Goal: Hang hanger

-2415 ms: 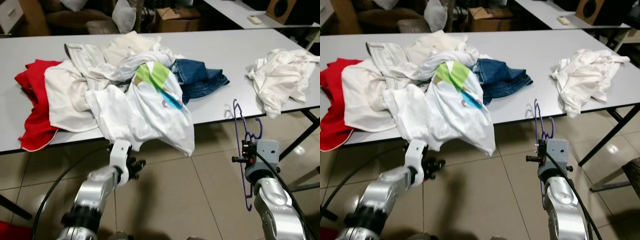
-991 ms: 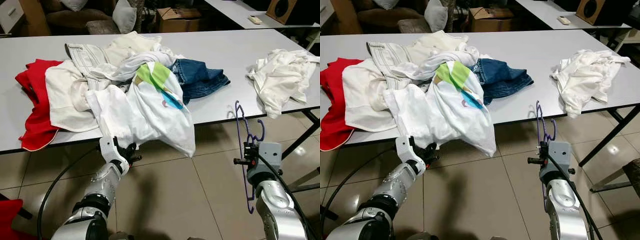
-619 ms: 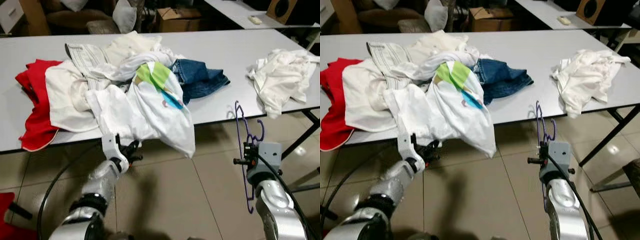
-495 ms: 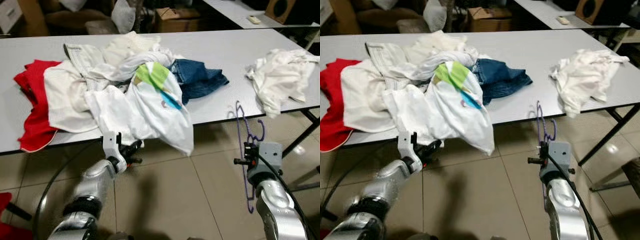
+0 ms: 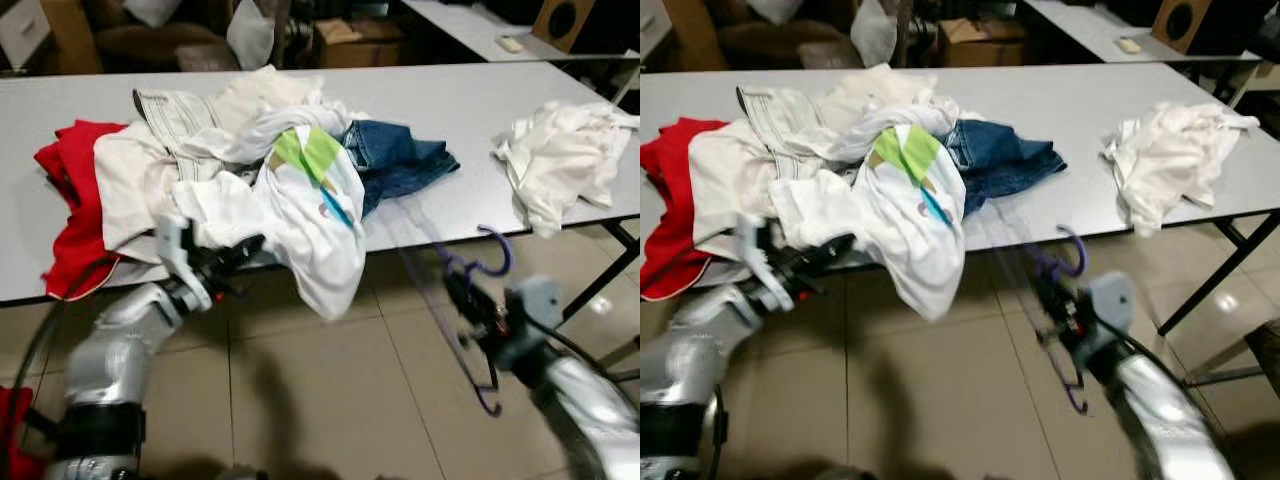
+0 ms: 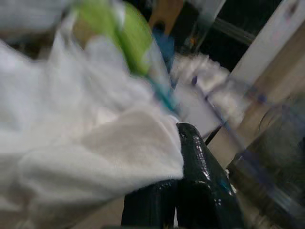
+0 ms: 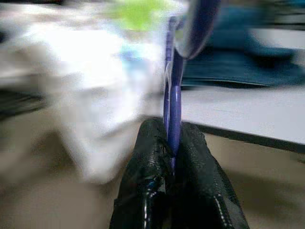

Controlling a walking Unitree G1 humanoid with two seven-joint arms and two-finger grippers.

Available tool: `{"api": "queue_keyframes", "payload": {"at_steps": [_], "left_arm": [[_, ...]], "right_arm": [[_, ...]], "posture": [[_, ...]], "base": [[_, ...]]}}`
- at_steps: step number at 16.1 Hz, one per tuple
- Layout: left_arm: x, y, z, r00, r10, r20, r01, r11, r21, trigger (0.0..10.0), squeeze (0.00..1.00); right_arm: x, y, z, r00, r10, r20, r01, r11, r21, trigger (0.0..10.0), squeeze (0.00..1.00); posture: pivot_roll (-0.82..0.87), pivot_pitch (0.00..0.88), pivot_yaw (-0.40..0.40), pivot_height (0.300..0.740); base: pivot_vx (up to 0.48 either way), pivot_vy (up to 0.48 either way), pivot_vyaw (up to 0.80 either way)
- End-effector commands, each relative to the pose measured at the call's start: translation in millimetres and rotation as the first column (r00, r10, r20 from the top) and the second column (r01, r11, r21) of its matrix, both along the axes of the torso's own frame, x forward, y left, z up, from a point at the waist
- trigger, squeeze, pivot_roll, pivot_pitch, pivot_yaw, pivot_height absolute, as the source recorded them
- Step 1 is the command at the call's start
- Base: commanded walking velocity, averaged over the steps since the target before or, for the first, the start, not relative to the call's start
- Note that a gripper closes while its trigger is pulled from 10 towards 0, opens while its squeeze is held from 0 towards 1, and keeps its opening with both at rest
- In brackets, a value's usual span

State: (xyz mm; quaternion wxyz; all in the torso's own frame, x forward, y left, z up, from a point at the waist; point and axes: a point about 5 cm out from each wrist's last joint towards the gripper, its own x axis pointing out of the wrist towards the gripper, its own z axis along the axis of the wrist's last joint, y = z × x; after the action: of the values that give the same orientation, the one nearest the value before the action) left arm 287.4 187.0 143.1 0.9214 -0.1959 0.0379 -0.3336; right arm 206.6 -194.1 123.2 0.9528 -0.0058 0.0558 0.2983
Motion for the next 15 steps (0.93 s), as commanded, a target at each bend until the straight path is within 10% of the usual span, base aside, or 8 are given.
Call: {"api": "queue_keyframes", "payload": {"at_steps": [1,4,6,15], "left_arm": [[-1.7,-3.2,21.0,0.998,-0.010,0.058,0.014,0.998,-0.054,0.0,0.00],[6.5,-6.6,43.6,0.994,-0.008,0.113,0.015,0.998,-0.059,0.0,0.00],[-0.4,-14.5,43.9,0.980,-0.178,0.085,0.167,0.977,0.130,0.0,0.00],[13.1,9.8,46.3,0.999,0.038,-0.003,-0.037,0.990,0.138,0.0,0.00]], "right_arm": [[-6.4,8.9,14.5,0.990,0.139,0.027,-0.140,0.989,0.038,10.0,0.00],[-15.1,12.1,22.4,0.953,0.301,0.002,-0.301,0.953,-0.013,10.0,0.00],[-11.3,18.7,29.3,0.949,0.313,0.042,-0.311,0.949,-0.046,10.0,0.00],[-1.6,41.1,27.2,0.930,0.344,0.132,-0.307,0.921,-0.241,10.0,0.00]], "posture": [[-0.14,0.000,-0.026,0.740],[-0.16,0.000,0.005,0.740],[-0.17,0.009,0.017,0.740],[-0.17,0.024,-0.022,0.740]], "base": [[0.000,0.000,0.00],[0.000,0.000,0.00],[0.000,0.000,0.00],[0.000,0.000,0.00]]}}
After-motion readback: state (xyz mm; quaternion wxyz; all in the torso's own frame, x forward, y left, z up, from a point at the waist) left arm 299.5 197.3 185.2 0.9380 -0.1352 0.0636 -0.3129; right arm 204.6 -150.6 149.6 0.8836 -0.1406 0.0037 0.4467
